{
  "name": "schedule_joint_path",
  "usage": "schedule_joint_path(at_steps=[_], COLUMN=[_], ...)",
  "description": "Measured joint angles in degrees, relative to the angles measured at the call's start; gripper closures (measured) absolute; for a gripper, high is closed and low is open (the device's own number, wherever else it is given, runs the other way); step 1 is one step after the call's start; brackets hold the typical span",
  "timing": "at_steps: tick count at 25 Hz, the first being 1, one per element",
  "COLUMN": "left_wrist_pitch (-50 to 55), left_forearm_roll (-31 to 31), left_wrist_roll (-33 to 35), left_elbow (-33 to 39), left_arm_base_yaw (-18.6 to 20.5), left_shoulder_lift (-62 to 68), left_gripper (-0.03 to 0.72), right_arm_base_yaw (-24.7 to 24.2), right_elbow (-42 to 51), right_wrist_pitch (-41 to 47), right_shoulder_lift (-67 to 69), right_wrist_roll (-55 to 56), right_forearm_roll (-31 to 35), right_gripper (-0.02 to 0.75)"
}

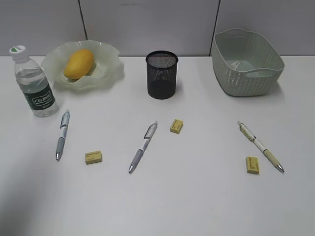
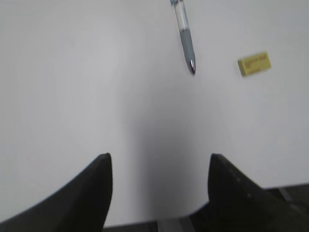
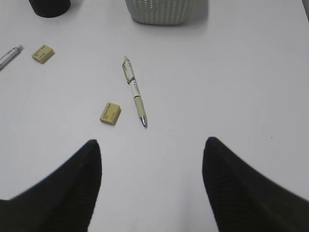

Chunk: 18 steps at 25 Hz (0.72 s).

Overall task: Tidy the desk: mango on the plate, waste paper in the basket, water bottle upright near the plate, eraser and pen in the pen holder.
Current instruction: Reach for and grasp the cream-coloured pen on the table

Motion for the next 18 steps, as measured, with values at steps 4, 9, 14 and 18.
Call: schedule_joint_path(at_steps=[4,9,14,18], left_wrist_pitch=[7.76,9.85,8.07,3.48], left_forearm_roll=[-0.31,-0.31,-0.31,-0.25], left_wrist_roll=[0.04,0.04,0.04,0.04], left_elbow=[-0.24,-0.35,2.92,9.78], left_arm_base_yaw=[0.00,0.00,0.00,0.00], left_shoulder_lift=[-2.64,-11.26,-25.91,-37.33], left_gripper=[0.218,0.222,0.248,0.256], right_arm_base_yaw=[0.00,0.00,0.00,0.00], right_elbow=[0.00,0.00,0.00,0.00], right_wrist_pitch=[-0.27,-0.33,-0.33,-0.33], right_shoulder_lift=[0.00,0.00,0.00,0.00], right_wrist_roll=[0.00,0.00,0.00,0.00], right_forearm_roll=[-0.30,-0.95,-1.01,-1.06], right_gripper=[0.218,0.218,0.218,0.218])
